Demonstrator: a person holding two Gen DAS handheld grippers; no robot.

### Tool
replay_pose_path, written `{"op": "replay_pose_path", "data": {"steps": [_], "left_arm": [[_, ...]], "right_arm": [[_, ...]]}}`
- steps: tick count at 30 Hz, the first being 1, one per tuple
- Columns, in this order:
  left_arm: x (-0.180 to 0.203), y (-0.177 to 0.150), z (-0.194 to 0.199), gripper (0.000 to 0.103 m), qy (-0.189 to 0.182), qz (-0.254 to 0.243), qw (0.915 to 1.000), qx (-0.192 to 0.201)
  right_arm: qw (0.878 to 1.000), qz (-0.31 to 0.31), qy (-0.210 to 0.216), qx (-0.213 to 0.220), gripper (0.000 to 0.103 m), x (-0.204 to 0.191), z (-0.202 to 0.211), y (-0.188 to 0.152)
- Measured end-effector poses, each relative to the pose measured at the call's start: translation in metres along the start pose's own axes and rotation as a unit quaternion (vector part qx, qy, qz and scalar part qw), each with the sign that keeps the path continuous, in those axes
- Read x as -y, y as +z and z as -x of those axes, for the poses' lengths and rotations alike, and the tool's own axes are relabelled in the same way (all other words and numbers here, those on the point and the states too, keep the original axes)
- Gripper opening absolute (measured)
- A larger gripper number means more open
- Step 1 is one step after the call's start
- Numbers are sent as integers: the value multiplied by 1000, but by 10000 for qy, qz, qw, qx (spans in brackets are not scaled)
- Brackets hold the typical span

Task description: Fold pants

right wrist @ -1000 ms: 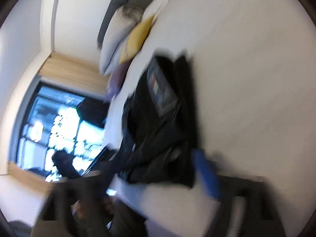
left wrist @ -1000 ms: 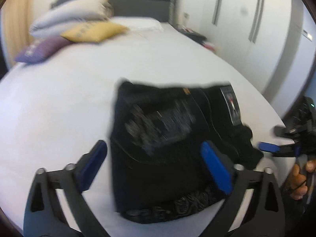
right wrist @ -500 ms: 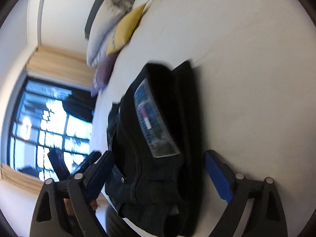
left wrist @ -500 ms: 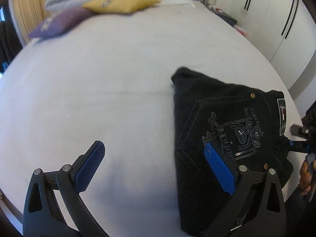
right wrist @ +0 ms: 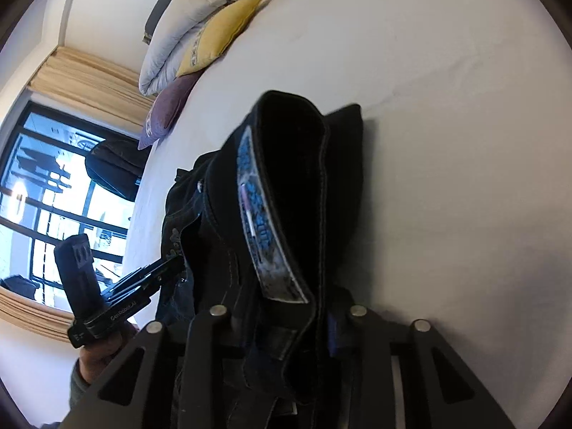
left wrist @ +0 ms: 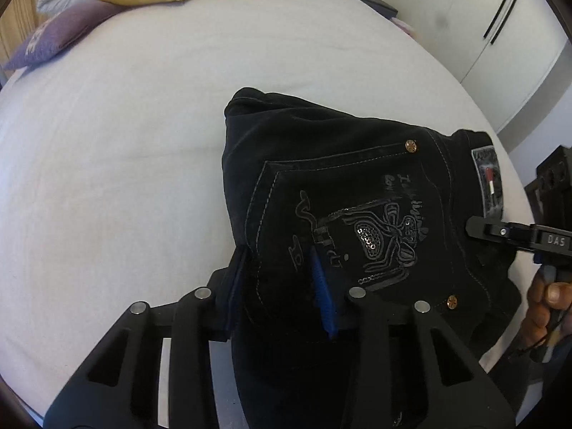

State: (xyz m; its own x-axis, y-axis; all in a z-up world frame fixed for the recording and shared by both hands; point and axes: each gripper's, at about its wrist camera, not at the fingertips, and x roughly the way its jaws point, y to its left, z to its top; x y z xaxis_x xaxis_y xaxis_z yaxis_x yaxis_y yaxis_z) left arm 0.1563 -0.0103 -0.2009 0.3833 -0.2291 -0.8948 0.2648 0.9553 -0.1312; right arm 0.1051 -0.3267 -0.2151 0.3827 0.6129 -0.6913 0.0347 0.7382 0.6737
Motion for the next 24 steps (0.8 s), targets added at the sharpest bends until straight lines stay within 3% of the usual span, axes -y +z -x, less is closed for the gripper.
{"op": "replay_pose_path", "data": {"steps": [4,10,21,22,24], "left_arm": [[3,0,6,20,-3,-40,10000,58],[3,-4,18,15,19,-54,9998,169],[4,7,35,15,119,16,9983,579],[4,7,26,19,148,20,9985,522],[6,10,3,25,207,75,9992,348]], "right_arm": [[9996,240,-117,112,26,-11,5,0],[9965,686,-296,381,22,-34,19,1],[9916,943,-189,866,21,-53,44,20],[9919,918,-272,833,23,-47,39,22],[9957,540,-641,407,51,-19,15,24]]}}
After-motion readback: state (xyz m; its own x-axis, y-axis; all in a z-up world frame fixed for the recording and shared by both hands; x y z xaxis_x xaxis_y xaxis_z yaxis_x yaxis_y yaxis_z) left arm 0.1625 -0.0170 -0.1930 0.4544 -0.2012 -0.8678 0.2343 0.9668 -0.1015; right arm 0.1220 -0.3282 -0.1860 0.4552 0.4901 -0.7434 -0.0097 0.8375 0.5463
